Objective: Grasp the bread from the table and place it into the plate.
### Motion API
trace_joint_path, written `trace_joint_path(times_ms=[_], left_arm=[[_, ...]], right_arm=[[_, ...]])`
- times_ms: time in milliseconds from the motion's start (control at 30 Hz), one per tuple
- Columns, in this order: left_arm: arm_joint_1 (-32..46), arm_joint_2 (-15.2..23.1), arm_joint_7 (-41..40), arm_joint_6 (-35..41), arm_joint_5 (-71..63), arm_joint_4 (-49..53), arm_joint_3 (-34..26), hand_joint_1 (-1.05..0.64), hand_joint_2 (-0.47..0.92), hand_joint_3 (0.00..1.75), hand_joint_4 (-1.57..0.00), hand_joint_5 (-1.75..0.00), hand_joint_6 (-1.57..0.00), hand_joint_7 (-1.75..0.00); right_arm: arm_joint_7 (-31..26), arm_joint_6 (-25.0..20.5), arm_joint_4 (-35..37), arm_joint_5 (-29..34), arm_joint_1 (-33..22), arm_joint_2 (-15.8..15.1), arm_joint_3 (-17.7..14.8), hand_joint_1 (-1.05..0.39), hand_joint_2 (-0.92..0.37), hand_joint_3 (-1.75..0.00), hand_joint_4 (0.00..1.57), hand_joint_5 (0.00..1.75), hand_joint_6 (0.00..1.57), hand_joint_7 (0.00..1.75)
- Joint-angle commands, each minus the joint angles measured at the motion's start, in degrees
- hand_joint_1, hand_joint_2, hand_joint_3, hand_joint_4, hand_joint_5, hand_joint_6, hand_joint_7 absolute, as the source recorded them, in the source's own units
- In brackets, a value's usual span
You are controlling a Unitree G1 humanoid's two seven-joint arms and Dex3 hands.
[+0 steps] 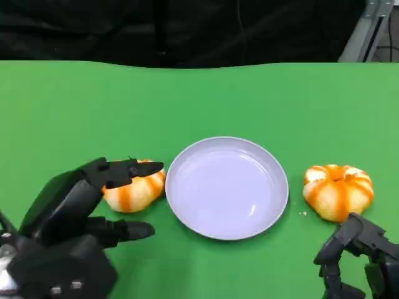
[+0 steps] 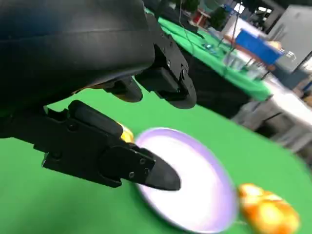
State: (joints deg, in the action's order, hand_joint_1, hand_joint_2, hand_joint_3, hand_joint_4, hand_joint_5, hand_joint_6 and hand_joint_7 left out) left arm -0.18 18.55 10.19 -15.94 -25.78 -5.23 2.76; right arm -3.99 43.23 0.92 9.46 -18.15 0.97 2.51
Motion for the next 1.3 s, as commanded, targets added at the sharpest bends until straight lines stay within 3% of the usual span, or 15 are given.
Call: trace_joint_path(times_ms=[33,433,733,1300], left_arm=[[-3.97,2.96,-4.67,-1.15,-6.25,5.02,1.7,-0.67,0.91,0.01,-0.34,-0.34,-0.64,-0.04],[-12.43,4.25,-8.2,3.72,-14.94,14.3,7.64,-0.78,0.89,0.0,-0.36,-0.19,-0.63,0.0],[-21.86,1.69,-10.02,7.15,-18.61,29.51,15.23,-0.84,0.91,0.01,-0.39,-0.11,-0.6,0.0],[-26.72,-1.55,-17.55,6.57,-16.53,46.74,20.08,-0.9,0.92,0.04,-0.44,-0.05,-0.61,0.0]], right_arm=[[-0.39,-0.63,-0.91,0.01,-0.68,-0.3,-0.41,-0.11,-0.51,-1.24,0.84,1.75,0.75,1.51],[-0.31,-1.5,-1.69,0.25,-0.97,-0.41,-0.34,-0.13,-0.5,-1.24,0.83,1.75,0.76,1.5],[-0.02,-0.64,-1.23,-0.21,-0.71,-0.72,-0.26,-0.12,-0.5,-1.25,0.84,1.74,0.76,1.5],[0.19,-0.15,-0.97,-0.8,-0.41,-0.71,-0.14,-0.11,-0.49,-1.27,0.84,1.74,0.76,1.49]])
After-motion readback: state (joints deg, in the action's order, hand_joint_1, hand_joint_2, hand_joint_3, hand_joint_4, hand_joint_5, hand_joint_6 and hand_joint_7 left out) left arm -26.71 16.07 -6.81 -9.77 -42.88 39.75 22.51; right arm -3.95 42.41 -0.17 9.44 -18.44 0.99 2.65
